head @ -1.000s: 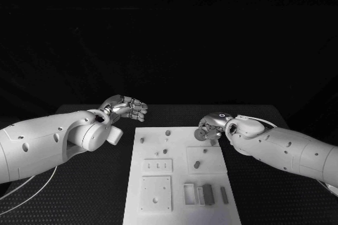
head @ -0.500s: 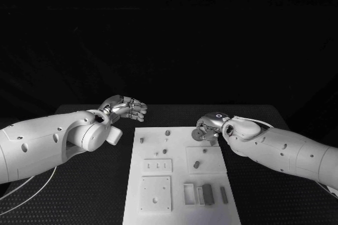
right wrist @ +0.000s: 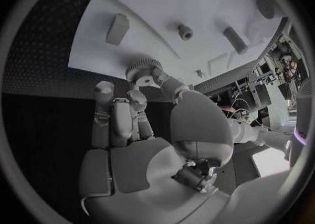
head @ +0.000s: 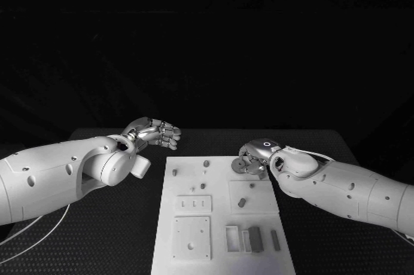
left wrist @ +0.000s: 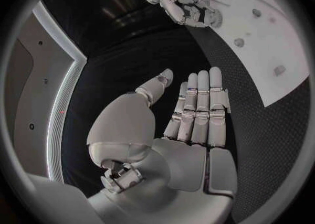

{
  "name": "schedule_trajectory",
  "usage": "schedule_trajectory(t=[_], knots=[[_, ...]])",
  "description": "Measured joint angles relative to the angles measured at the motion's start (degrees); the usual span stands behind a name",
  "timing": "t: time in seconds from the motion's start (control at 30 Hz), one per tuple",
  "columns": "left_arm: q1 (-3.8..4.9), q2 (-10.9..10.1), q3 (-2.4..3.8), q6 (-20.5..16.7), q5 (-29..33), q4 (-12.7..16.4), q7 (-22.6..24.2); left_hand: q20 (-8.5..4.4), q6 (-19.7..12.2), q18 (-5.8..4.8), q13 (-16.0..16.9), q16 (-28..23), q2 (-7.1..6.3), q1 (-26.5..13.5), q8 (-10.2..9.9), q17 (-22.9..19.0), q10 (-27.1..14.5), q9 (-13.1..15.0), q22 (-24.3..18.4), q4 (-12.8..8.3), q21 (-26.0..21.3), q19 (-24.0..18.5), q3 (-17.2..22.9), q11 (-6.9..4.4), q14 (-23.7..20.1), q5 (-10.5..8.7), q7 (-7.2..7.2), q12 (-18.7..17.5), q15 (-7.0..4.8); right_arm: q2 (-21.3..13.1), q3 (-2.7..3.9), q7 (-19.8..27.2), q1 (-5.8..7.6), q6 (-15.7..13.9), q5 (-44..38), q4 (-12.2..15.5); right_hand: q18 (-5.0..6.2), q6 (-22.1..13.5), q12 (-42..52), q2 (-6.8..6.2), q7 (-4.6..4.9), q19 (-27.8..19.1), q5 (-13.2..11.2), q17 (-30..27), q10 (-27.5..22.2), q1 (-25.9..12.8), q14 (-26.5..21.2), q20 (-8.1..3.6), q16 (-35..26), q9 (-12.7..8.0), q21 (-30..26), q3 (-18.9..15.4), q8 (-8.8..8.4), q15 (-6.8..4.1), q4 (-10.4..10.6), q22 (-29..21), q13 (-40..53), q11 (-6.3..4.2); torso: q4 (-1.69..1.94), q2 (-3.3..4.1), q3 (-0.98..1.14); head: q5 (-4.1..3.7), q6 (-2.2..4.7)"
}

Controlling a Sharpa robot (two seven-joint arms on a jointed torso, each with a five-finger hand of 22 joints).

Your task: Assemble the parts on the task board

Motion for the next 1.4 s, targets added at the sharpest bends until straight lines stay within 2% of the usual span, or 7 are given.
schedule_trajectory(t=[0.3, 0.5, 0.57, 0.73, 0.97, 1.13, 1.4], knots=[[0.00, -0.2, 0.01, 0.0, 0.0, 0.1, 0.0, 0.00, 0.0, -0.07, 0.0, 0.0, 0.00, 0.0, 0.0, 0.1, 0.0, 0.0, 0.0, 0.0, 0.0, 0.0, 0.0, 0.00, 0.0, 0.00, 0.00, 0.0, 0.00, -0.1, 1.24, -4.0, 0.32, -2.4, -2.1, 5.6, 0.00, 0.6, 0.0, -0.62, -0.23, 0.4, 0.0, 0.1, 0.5, -0.6, 0.6, -0.21, 0.0, 0.0, 0.0, 0.3, 0.31, -0.19, 0.7, 0.0, -0.1, -0.31, 0.03, -0.01, -0.01, 0.24, 0.13], [0.00, -0.3, 0.01, 0.0, 0.0, 0.2, 0.0, 0.00, 0.0, -0.25, 0.0, 0.0, 0.00, 0.0, 0.0, 0.1, 0.0, 0.0, 0.0, 0.0, 0.0, 0.0, 0.0, 0.00, 0.0, 0.00, 0.00, 0.0, 0.00, 1.1, 1.26, -5.5, 0.36, -3.2, -3.7, 7.2, -0.01, 0.7, 0.0, -0.62, -0.32, 0.7, 0.0, 0.1, 0.5, -0.6, 0.8, -0.31, 0.0, 0.0, 0.0, 0.4, 0.31, -0.17, 1.0, 0.0, -0.2, -0.30, 0.03, -0.01, 0.02, 0.30, 0.25], [0.01, -0.3, 0.02, 0.0, 0.0, 0.3, 0.0, 0.00, 0.0, 0.14, 0.0, 0.0, 0.00, 0.0, 0.0, 0.1, 0.0, 0.0, 0.0, 0.0, 0.0, 0.0, 0.0, 0.00, 0.0, 0.00, 0.00, 0.0, 0.00, 2.3, 1.22, -5.8, 0.36, -3.3, -4.4, 7.3, -0.01, 0.7, -0.1, -0.82, -0.34, 0.7, 0.0, 0.1, 0.5, -0.4, 0.8, -0.31, 0.0, 0.0, 0.0, 0.4, 0.31, -0.17, 1.0, 0.0, -0.3, -0.30, 0.03, -0.01, 0.02, 0.40, 0.29], [0.01, -0.1, 0.03, 0.0, 0.0, 0.2, 0.0, 0.00, 0.0, 0.45, 0.0, 0.0, 0.00, 0.0, 0.0, 0.1, 0.0, 0.0, 0.0, 0.0, 0.0, 0.0, 0.0, 0.00, 0.0, 0.00, 0.00, 0.0, 0.00, 5.2, 0.49, -6.0, 0.33, -3.5, -6.1, 6.5, -0.01, 0.7, -0.2, -0.88, -0.36, 0.7, 0.1, 0.0, 0.7, -0.3, 0.8, -0.31, 0.0, 0.0, 0.0, 0.6, 0.30, -0.17, 1.2, 0.0, -0.3, -0.12, 0.01, -0.01, 0.06, 0.52, 0.35], [0.02, 0.1, 0.04, 0.0, 0.0, 0.1, 0.0, 0.00, 0.0, 0.46, 0.0, 0.0, 0.00, 0.0, 0.0, 0.2, 0.0, 0.0, 0.1, 0.0, 0.0, 0.0, 0.0, 0.00, 0.0, 0.00, 0.00, 0.0, 0.00, 8.4, -0.07, -6.1, -0.01, -3.4, -7.5, 3.8, -0.01, 0.8, -0.2, -1.19, -0.41, 0.7, 0.1, 0.0, 0.9, 0.0, 0.8, -0.30, 0.0, 0.0, 0.0, 0.6, 0.29, -0.16, 1.2, 0.0, -0.4, -0.32, 0.14, 0.03, 0.09, 0.36, 0.40], [0.01, 0.3, 0.03, 0.0, 0.0, 0.1, 0.0, 0.00, 0.0, 0.45, 0.1, 0.0, 0.00, 0.0, 0.0, 0.2, 0.0, 0.0, 0.1, 0.0, 0.0, 0.0, 0.0, 0.00, 0.0, 0.00, 0.00, -0.2, 0.00, 10.1, -1.03, -6.1, -0.58, -3.3, -8.0, 2.4, -0.02, 0.8, -0.2, -1.19, -0.41, 0.7, 0.1, -0.2, 0.9, 0.0, 0.8, -0.29, 0.0, 0.0, 0.0, 0.5, 0.29, -0.16, 1.2, 0.0, -0.4, -0.32, 0.19, 0.07, 0.08, 0.44, 0.29], [0.01, 0.4, 0.03, 0.0, 0.0, 0.0, 0.0, 0.00, 0.0, 0.41, 0.1, -0.2, 0.00, 0.0, 0.0, 0.2, 0.0, 0.0, 0.1, 0.0, 0.0, 0.0, 0.0, 0.00, 0.0, 0.00, 0.00, -0.2, 0.00, 11.5, -1.30, -6.1, -1.14, -2.9, -8.4, 0.8, -0.01, 0.9, -0.6, -1.49, -0.40, 0.8, 0.1, -0.4, 0.9, -0.3, 0.8, -0.20, 0.0, 0.1, 0.0, 0.7, 0.28, -0.15, 1.3, 0.0, -0.6, -0.31, 0.20, 0.08, 0.06, 0.63, 0.23]])
